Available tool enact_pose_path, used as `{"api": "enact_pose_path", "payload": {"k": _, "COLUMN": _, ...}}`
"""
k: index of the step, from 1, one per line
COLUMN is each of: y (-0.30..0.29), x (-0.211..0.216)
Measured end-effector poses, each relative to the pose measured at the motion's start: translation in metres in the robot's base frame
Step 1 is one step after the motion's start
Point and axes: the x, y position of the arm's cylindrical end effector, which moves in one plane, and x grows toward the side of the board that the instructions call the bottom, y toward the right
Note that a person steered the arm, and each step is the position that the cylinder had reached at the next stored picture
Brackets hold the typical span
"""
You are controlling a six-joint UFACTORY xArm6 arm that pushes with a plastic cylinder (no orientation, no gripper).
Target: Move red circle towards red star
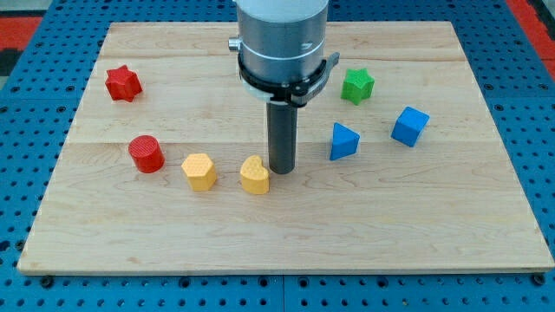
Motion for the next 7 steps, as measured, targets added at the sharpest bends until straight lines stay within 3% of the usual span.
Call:
{"api": "enact_pose_path", "payload": {"k": 2, "y": 0.007, "x": -0.068}}
{"api": "enact_pose_path", "payload": {"k": 4, "y": 0.088, "x": -0.024}}
{"api": "enact_pose_path", "payload": {"k": 5, "y": 0.058, "x": -0.047}}
{"api": "enact_pose_path", "payload": {"k": 7, "y": -0.112, "x": -0.037}}
